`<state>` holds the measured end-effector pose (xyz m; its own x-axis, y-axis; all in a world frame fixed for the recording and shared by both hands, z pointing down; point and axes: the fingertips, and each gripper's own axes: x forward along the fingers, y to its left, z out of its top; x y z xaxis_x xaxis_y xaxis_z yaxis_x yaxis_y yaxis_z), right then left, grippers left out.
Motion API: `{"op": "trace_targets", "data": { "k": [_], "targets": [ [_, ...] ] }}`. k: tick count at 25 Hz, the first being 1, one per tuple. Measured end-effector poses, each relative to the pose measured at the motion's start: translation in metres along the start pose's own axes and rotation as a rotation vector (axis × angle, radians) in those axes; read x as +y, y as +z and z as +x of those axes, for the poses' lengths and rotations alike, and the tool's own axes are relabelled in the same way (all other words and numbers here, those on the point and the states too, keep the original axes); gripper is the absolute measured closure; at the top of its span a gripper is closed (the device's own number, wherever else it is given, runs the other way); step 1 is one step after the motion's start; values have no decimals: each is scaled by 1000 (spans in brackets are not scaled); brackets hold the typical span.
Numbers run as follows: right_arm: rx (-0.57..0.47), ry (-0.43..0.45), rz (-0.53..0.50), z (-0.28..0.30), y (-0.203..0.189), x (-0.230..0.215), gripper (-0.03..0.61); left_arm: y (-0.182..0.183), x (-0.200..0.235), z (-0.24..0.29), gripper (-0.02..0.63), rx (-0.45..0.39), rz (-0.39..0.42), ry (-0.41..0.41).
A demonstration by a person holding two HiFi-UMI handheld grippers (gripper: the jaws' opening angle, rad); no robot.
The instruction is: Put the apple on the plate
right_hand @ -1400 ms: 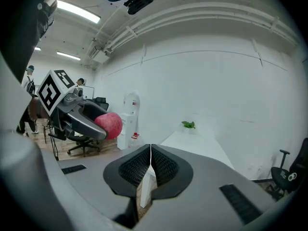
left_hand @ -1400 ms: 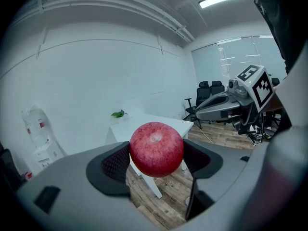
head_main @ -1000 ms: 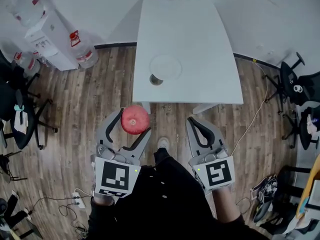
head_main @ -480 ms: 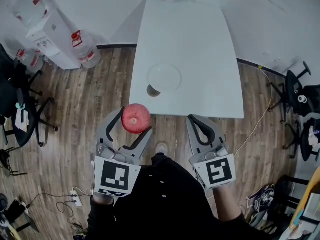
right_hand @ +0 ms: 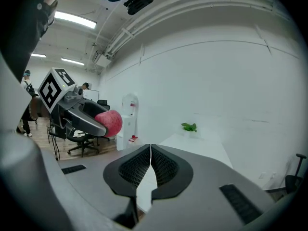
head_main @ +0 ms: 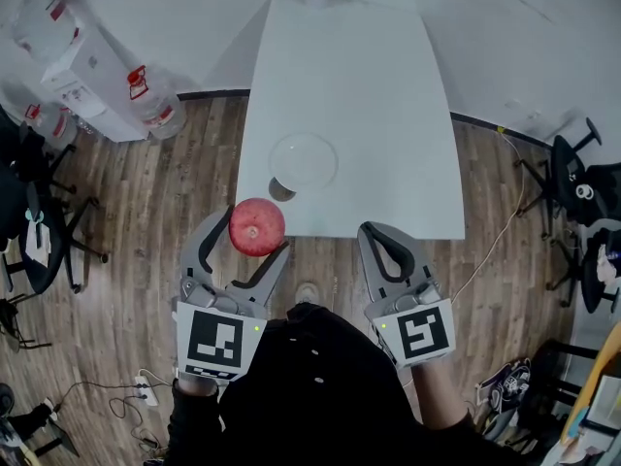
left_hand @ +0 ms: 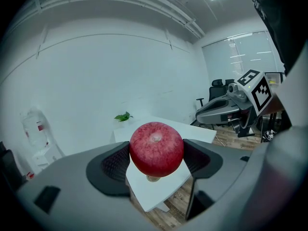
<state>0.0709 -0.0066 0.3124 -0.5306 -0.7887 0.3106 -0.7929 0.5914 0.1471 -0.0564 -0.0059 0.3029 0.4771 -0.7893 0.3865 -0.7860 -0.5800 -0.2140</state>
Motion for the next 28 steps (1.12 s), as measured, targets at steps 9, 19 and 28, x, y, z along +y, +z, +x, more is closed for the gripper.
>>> {"op": "trace_targets", "data": {
  "k": [9, 19, 28],
  "targets": [
    [-1, 2, 13, -6, -6, -15, 535, 8, -8, 9, 256, 7, 5, 11],
    [-11, 16, -13, -10, -2, -7, 535, 6, -7, -1, 256, -22, 51, 16],
    [-18, 3, -13, -14, -1, -4, 535, 5, -7, -2, 256, -16, 36, 20]
  ]
}}
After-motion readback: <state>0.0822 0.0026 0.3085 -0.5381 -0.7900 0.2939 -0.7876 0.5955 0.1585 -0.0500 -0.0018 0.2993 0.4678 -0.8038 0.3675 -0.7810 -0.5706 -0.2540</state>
